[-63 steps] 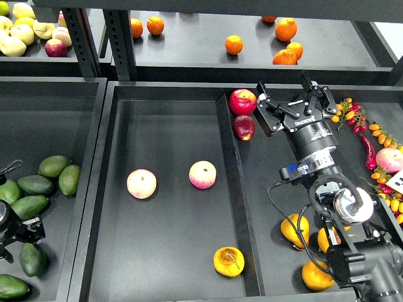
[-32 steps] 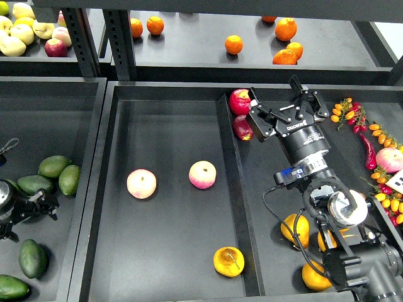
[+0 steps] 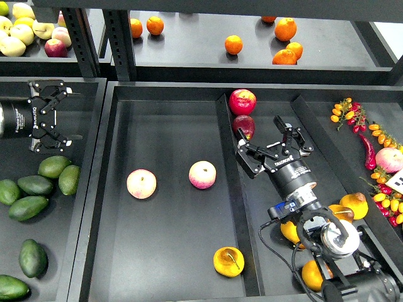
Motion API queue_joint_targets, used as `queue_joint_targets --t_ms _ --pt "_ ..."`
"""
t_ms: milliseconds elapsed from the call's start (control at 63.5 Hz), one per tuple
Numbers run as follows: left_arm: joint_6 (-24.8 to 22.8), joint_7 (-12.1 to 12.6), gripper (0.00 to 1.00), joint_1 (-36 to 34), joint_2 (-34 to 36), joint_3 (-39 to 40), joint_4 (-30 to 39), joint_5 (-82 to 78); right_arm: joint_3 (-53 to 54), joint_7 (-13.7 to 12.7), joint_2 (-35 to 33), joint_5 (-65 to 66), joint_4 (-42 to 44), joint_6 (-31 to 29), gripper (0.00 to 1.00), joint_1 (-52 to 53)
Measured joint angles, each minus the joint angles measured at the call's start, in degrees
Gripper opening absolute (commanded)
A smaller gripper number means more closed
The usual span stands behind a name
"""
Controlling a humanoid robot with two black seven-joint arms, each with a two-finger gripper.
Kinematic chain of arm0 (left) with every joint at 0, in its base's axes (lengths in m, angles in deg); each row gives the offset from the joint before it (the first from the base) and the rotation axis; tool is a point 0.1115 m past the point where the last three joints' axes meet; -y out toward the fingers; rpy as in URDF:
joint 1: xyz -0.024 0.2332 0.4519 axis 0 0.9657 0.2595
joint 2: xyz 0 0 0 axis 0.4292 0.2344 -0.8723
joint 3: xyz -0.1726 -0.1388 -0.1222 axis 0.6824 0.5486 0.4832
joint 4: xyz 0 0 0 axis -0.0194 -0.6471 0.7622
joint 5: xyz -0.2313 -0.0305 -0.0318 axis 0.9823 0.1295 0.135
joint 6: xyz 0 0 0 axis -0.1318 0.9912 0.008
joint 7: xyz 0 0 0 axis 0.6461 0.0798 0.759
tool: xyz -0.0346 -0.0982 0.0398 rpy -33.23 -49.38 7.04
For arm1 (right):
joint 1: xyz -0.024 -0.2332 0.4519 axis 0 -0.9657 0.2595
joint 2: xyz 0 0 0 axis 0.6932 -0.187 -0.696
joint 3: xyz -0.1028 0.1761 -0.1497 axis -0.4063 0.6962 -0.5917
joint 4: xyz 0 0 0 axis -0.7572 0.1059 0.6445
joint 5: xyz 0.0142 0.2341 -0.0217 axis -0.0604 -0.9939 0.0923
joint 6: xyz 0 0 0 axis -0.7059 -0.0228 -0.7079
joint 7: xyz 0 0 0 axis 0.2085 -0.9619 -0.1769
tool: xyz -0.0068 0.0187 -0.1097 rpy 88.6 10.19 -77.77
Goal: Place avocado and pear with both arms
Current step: 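Withdraw the left gripper and swing the right gripper down toward the yellow pear, then lower the open right gripper over the yellow pear near the robot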
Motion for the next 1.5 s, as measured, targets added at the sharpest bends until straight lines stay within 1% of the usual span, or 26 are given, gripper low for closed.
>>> queue_joint_targets --t_ms 110,126,221,284,410,504,662,740,914,1134,1497 --pt "0.00 -0.01 0.99 8.61 -5.00 11.66 0.11 0.01 -2.65 -0.77 -3.62 0.00 0.00 -0.29 1.00 -0.25" --pt "0.00 -0.01 0.99 12.58 -7.69 16.77 0.26 0.01 -3.99 -1.00 -5.79 0.00 0.00 -0.51 1.00 -0.33" --pt "0.02 -0.02 0.99 18.21 -11.97 23.44 0.75 0.01 -5.43 -1.49 -9.15 -0.02 -0.06 -0.73 1.00 -0.37" --pt "0.03 -0.02 0.99 22.08 -15.12 27.67 0.88 0.01 -6.01 -2.41 -11.47 -0.06 -0.06 -1.02 1.00 -0.46" --pt "0.02 -0.01 0.99 27.83 -20.64 34.46 2.16 0.01 -7.50 -6.18 -15.38 -0.09 -0.08 -1.64 1.00 -0.59" --pt "0.02 -0.01 0.99 30.83 -24.48 37.91 3.50 0.01 -9.34 -9.03 -18.04 -0.09 -0.08 -1.75 1.00 -0.56" --pt "0.02 -0.01 0.99 33.94 -30.62 41.73 5.33 -0.03 -13.41 -13.54 -22.89 -0.08 -0.04 -1.82 1.00 0.55" --pt "0.02 -0.01 0.99 34.98 -33.23 43.03 6.39 -0.06 -16.24 -14.54 -26.22 -0.07 0.06 -1.82 1.00 1.73" --pt "0.01 0.00 0.99 38.08 -39.56 44.92 8.88 -0.54 -21.47 -14.84 -31.28 0.03 0.05 -2.08 1.00 4.58" --pt "0.00 0.00 0.99 38.60 -40.01 45.66 8.74 -0.70 -26.50 -14.85 -32.94 2.03 0.05 -2.76 1.00 9.17" --pt "0.00 0.00 0.99 39.13 -40.03 46.29 9.00 -0.65 -40.44 -14.85 -32.43 5.66 1.01 -2.61 1.00 18.60"
